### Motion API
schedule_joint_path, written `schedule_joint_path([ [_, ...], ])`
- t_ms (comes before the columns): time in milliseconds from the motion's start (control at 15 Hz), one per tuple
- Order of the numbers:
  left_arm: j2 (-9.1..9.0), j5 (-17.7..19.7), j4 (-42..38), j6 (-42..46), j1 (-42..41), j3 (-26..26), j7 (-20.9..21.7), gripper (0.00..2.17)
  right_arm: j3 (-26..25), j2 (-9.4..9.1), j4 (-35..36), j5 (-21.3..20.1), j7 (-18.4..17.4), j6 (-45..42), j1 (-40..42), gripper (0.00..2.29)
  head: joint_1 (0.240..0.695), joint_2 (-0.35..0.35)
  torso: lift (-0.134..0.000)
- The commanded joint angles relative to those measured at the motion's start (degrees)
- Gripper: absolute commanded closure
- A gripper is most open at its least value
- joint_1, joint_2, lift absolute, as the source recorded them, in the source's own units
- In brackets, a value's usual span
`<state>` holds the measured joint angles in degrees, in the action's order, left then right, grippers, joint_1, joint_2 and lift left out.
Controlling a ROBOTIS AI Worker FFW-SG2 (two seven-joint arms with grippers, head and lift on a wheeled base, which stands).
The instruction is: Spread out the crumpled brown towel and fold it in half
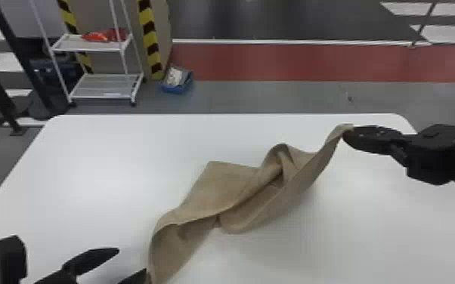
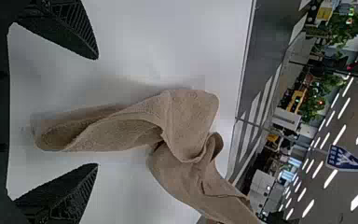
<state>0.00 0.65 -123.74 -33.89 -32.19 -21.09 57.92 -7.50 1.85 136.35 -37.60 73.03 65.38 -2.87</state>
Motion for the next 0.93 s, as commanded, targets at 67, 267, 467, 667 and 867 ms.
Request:
schedule_joint_path([
  [67, -0.15, -0.6, -0.6, -1.1, -1.2, 0.0, 0.0, 0.08, 1.3, 0.0, 0.7, -1.1, 0.0, 2.3, -0.9, 1.3, 0.695, 0.017, -0.124],
  [267, -0.15, -0.6, -1.1, -0.9, -3.1, 0.8, 1.0, 0.15, 0.9, 0.0, 0.7, -1.0, -0.1, 2.3, -1.7, 1.3, 0.695, 0.021, -0.124],
  [467, -0.15, -0.6, -0.4, -0.4, -3.4, 2.2, 1.1, 0.21, 1.1, 0.0, 0.6, -1.0, -0.2, 2.1, -2.3, 1.3, 0.695, 0.003, -0.124],
  [667, -0.15, -1.3, 0.3, 0.5, -3.4, 4.5, 0.4, 0.21, 0.9, 0.0, 0.1, -0.9, -0.3, 2.1, -2.6, 1.3, 0.695, -0.012, -0.124],
  [867, -0.15, -2.5, 1.4, 1.4, -3.2, 5.8, -0.4, 0.25, 0.6, 0.18, 0.1, -0.6, -0.3, 2.1, -2.7, 1.3, 0.695, -0.039, -0.124],
])
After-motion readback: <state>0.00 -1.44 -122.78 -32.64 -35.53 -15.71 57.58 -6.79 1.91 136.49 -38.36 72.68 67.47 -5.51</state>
